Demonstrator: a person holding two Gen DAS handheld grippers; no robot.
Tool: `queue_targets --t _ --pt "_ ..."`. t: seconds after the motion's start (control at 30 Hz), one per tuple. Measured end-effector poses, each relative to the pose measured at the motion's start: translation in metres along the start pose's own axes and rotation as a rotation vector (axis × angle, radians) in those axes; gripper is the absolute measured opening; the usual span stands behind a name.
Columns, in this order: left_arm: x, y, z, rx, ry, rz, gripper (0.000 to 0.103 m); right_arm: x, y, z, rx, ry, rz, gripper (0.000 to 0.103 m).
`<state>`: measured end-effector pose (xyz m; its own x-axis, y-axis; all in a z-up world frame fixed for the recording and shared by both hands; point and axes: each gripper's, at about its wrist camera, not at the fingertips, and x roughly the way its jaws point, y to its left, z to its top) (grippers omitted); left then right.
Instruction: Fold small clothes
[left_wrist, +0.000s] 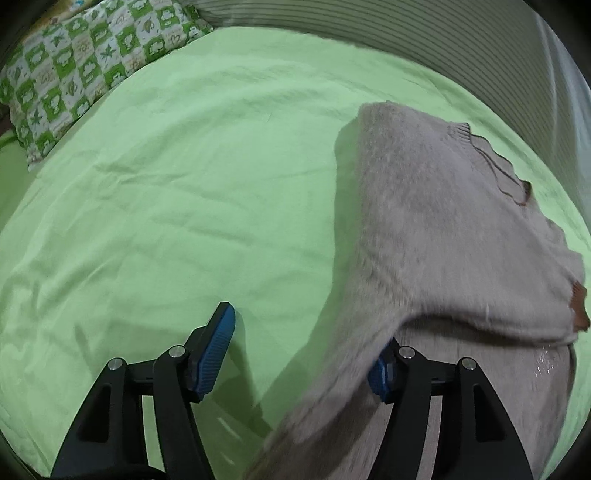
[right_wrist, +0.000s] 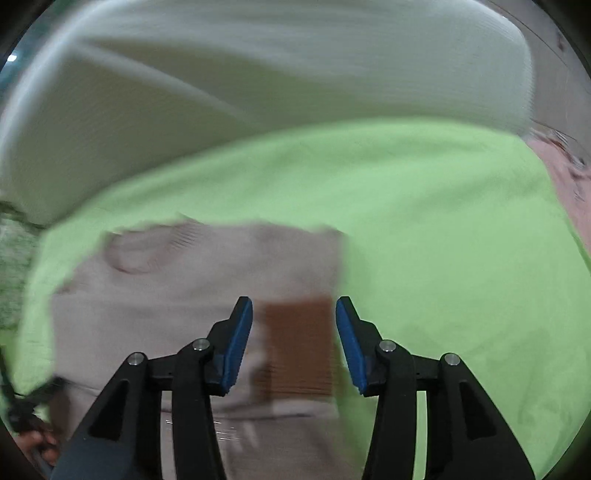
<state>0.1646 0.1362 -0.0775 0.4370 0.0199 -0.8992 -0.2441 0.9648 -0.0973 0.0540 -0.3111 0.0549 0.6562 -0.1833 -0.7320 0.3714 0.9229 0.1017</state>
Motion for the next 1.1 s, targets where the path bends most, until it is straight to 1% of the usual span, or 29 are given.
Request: queue_targets --t 0.03,0.07,0.1,0.13,0.17,0.2,0.27,0.3,0.33,0.37,0.4,0.47,0.5,0.57,0.6,0.63,0.67,0.7,0.73,0.77,0.8,0.83,0.87,0.93,0.97,1.0,1.03,1.07,1.1 --pt "-0.004 0.003 -0.004 -0.008 0.007 -0.017 0.064 0.003 0.02 0.005 -0.029 0.013 0.071 0.048" --pt "-0.01 0.005 -0.007 -0.024 0.007 -0.031 0.064 0.012 0.046 0.011 -0.055 0.053 0.189 0.048" --pt "-0.017 0.006 -0.011 -0.046 -0.002 -0.055 0.063 0.021 0.066 0.016 -0.059 0.088 0.288 0.048" --pt "-0.028 0.006 -0.014 -0.062 -0.023 -0.105 0.064 0.033 0.087 0.02 -0.057 0.124 0.388 0.048" --pt "-0.035 0.003 -0.015 -0.063 -0.039 -0.132 0.064 0.046 0.112 0.025 -0.06 0.161 0.468 0.048" --pt "-0.044 -0.002 -0.015 -0.057 -0.066 -0.153 0.064 0.062 0.137 0.031 -0.064 0.203 0.53 0.048" --pt "-0.054 -0.014 -0.011 -0.042 -0.102 -0.207 0.064 0.095 0.182 0.04 -0.091 0.296 0.6 0.048" --pt "-0.056 -0.023 -0.008 -0.031 -0.12 -0.244 0.064 0.108 0.199 0.043 -0.108 0.33 0.619 0.048" --pt "-0.055 -0.031 -0.002 -0.023 -0.131 -0.262 0.064 0.119 0.214 0.044 -0.123 0.358 0.631 0.048" --pt "-0.054 -0.037 0.003 -0.015 -0.141 -0.276 0.064 0.133 0.229 0.043 -0.14 0.411 0.651 0.048" --pt "-0.049 -0.044 0.008 -0.012 -0.155 -0.288 0.064 0.152 0.247 0.041 -0.155 0.477 0.649 0.048" --pt "-0.038 -0.054 0.013 -0.014 -0.155 -0.306 0.064 0.159 0.26 0.03 -0.214 0.507 0.596 0.048" --pt "-0.028 -0.056 0.015 -0.018 -0.142 -0.308 0.064 0.166 0.267 0.027 -0.237 0.524 0.586 0.047" --pt "-0.008 -0.058 0.018 -0.028 -0.1 -0.304 0.064 0.179 0.279 0.024 -0.25 0.544 0.565 0.047" --pt "0.005 -0.056 0.017 -0.04 -0.072 -0.315 0.064 0.187 0.284 0.022 -0.254 0.564 0.564 0.047" --pt "0.011 -0.055 0.016 -0.044 -0.067 -0.322 0.063 0.196 0.288 0.02 -0.253 0.59 0.564 0.047" --pt "0.012 -0.057 0.014 -0.034 -0.08 -0.322 0.063 0.202 0.291 0.017 -0.246 0.604 0.561 0.045" --pt "0.012 -0.059 0.014 -0.016 -0.083 -0.312 0.064 0.206 0.292 0.019 -0.246 0.605 0.567 0.038" --pt "0.012 -0.062 0.012 0.004 -0.082 -0.298 0.064 0.207 0.296 0.02 -0.26 0.605 0.573 0.006" --pt "0.012 -0.067 0.011 0.028 -0.086 -0.281 0.064 0.202 0.302 0.024 -0.3 0.576 0.571 0.007" --pt "0.011 -0.07 0.01 0.038 -0.089 -0.274 0.064 0.194 0.309 0.03 -0.34 0.521 0.571 0.007" --pt "0.011 -0.072 0.009 0.044 -0.088 -0.271 0.064 0.188 0.318 0.037 -0.367 0.462 0.586 0.0" --pt "0.011 -0.073 0.009 0.053 -0.088 -0.267 0.064 0.177 0.323 0.05 -0.37 0.377 0.6 0.0" --pt "0.012 -0.076 0.01 0.066 -0.084 -0.261 0.064 0.168 0.325 0.069 -0.332 0.291 0.59 0.0" --pt "0.012 -0.077 0.012 0.062 -0.08 -0.265 0.064 0.167 0.324 0.077 -0.314 0.27 0.563 0.0" --pt "0.012 -0.077 0.013 0.058 -0.076 -0.269 0.064 0.167 0.322 0.079 -0.299 0.287 0.571 0.0" --pt "0.012 -0.077 0.014 0.054 -0.071 -0.273 0.064 0.169 0.321 0.078 -0.284 0.334 0.612 0.001" --pt "0.013 -0.077 0.015 0.049 -0.067 -0.277 0.064 0.17 0.32 0.07 -0.28 0.408 0.647 0.001" --pt "0.013 -0.076 0.015 0.049 -0.066 -0.278 0.064 0.168 0.319 0.063 -0.302 0.44 0.638 0.003"
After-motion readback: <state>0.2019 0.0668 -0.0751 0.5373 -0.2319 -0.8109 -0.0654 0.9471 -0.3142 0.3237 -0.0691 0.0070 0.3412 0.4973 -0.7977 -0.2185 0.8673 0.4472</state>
